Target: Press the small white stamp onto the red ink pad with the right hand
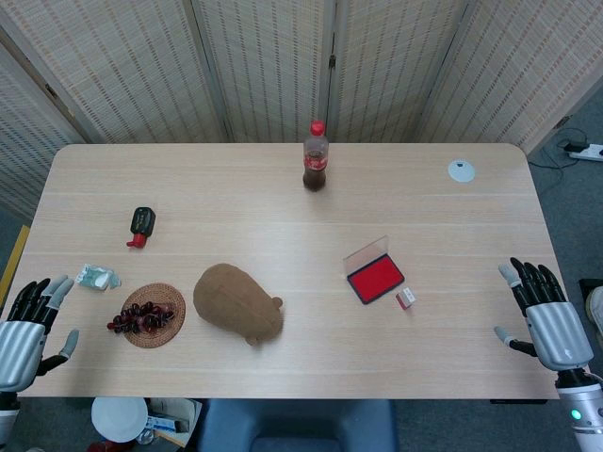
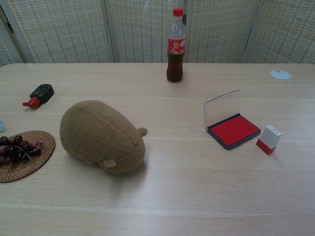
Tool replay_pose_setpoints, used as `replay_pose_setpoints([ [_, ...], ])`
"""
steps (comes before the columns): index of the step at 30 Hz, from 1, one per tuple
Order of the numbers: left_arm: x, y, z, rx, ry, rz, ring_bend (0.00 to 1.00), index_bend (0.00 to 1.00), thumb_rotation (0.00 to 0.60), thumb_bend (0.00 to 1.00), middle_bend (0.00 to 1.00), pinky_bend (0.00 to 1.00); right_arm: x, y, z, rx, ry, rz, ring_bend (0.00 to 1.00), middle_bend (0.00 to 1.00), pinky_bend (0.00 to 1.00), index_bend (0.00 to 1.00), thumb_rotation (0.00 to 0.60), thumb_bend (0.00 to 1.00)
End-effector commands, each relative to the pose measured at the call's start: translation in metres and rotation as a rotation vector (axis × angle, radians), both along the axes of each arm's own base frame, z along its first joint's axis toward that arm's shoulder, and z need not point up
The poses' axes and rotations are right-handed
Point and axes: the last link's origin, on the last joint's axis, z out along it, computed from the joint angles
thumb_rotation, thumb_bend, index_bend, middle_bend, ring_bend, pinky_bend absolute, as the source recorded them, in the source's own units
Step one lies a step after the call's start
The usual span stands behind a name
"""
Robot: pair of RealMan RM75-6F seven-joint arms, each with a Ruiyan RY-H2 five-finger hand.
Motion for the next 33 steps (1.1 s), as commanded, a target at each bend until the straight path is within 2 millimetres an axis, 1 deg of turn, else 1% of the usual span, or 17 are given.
replay_pose_setpoints([
  [1,0.000,0.000,0.000,0.000,0.001,-0.001,0.00,0.00,0.600,0.43,0.00,0.00,0.000,0.000,0.000,0.002,0.002,-0.002,0.00,0.00,0.00,0.00,0.600,0.17],
  [6,0.000,0.000,-0.001,0.000,0.006,0.003,0.00,0.00,0.600,0.43,0.00,0.00,0.000,-0.002,-0.003,0.017,-0.007,-0.005,0.00,0.00,0.00,0.00,0.600,0.17],
  [10,-0.002,0.001,0.001,0.008,-0.001,0.016,0.00,0.00,0.600,0.43,0.00,0.00,0.002,-0.007,-0.010,0.078,-0.049,-0.009,0.00,0.00,0.00,0.00,0.600,0.17],
  [14,-0.005,0.003,0.005,0.016,-0.018,0.028,0.00,0.00,0.600,0.43,0.00,0.00,0.004,-0.018,-0.016,0.150,0.010,-0.014,0.00,0.00,0.00,0.00,0.600,0.18],
  [17,-0.006,0.001,0.007,0.024,-0.025,0.029,0.00,0.00,0.600,0.43,0.00,0.00,0.012,-0.024,-0.020,0.206,0.060,0.000,0.00,0.02,0.00,0.00,0.600,0.18],
  [18,-0.006,0.000,0.008,0.027,-0.025,0.029,0.00,0.00,0.600,0.43,0.00,0.00,0.014,-0.026,-0.020,0.214,0.067,0.005,0.00,0.04,0.00,0.01,0.600,0.18],
  [21,-0.005,-0.002,0.009,0.030,-0.026,0.024,0.00,0.00,0.600,0.43,0.00,0.00,0.026,-0.035,-0.021,0.226,0.074,0.029,0.00,0.12,0.00,0.10,0.600,0.19],
  [22,-0.005,-0.002,0.009,0.031,-0.029,0.021,0.00,0.00,0.600,0.43,0.00,0.00,0.031,-0.038,-0.022,0.233,0.071,0.037,0.00,0.16,0.00,0.14,0.600,0.19],
  [24,-0.005,-0.003,0.009,0.030,-0.032,0.021,0.00,0.00,0.600,0.43,0.00,0.00,0.037,-0.041,-0.025,0.259,0.078,0.041,0.00,0.19,0.00,0.21,0.600,0.19],
  [26,-0.005,-0.003,0.010,0.030,-0.036,0.021,0.00,0.00,0.600,0.43,0.00,0.00,0.042,-0.044,-0.026,0.277,0.086,0.043,0.00,0.20,0.00,0.23,0.600,0.19],
  [28,-0.004,-0.004,0.012,0.036,-0.043,0.015,0.00,0.00,0.600,0.43,0.00,0.00,0.048,-0.053,-0.030,0.301,0.099,0.040,0.00,0.19,0.00,0.23,0.600,0.19],
  [33,-0.005,-0.006,0.015,0.042,-0.056,0.011,0.00,0.00,0.600,0.43,0.00,0.00,0.051,-0.065,-0.040,0.347,0.110,0.000,0.00,0.19,0.00,0.24,0.600,0.19],
])
